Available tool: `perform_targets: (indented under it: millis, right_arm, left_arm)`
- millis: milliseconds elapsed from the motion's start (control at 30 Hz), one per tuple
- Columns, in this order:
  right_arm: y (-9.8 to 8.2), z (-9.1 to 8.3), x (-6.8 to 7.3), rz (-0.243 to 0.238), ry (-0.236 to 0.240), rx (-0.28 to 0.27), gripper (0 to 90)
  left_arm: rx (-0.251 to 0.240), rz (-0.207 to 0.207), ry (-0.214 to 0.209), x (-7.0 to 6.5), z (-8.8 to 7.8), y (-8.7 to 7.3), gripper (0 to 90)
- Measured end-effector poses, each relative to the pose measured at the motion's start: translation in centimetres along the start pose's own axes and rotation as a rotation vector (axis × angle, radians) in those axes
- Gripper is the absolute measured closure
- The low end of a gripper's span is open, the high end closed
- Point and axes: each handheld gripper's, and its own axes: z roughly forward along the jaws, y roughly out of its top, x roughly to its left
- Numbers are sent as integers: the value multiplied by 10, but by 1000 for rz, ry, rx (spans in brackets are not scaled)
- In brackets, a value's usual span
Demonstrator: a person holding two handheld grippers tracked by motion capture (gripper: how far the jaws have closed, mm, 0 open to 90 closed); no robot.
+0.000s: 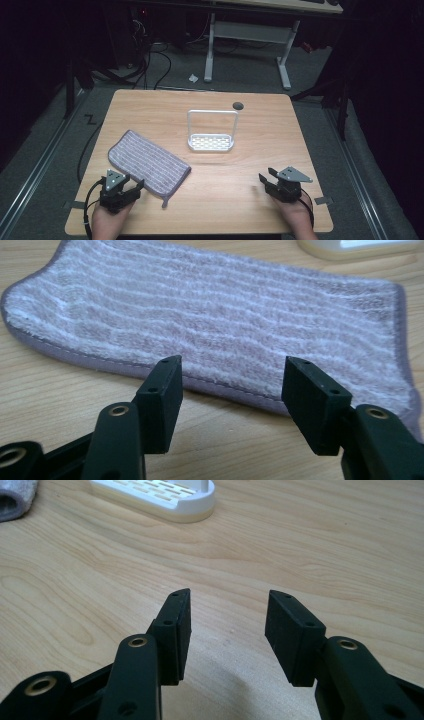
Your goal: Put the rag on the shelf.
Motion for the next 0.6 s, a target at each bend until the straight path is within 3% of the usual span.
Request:
perform_targets:
  millis: [200,267,333,433,533,600]
  right_arm:
    - [-2,-1,0,38,-2,6,558]
    - [-1,0,0,40,-9,1,563]
    - [-1,0,0,56,-5,-4,575]
    - [-2,1,0,59,-7,-1,587]
    - [-4,3,1,61,-2,17,599]
    - [-4,3,1,58,-1,21,602]
  left_arm:
    - [11,-24,-37,5,3,-4,440]
    - [17,-20,-76,5,3,-3,554]
    - [22,-17,-82,5,3,-2,712]
    - [17,-7,-83,2,2,-2,879]
    - [11,-19,-124,-3,2,2,900]
    - [9,-9,-126,-6,3,3,900]
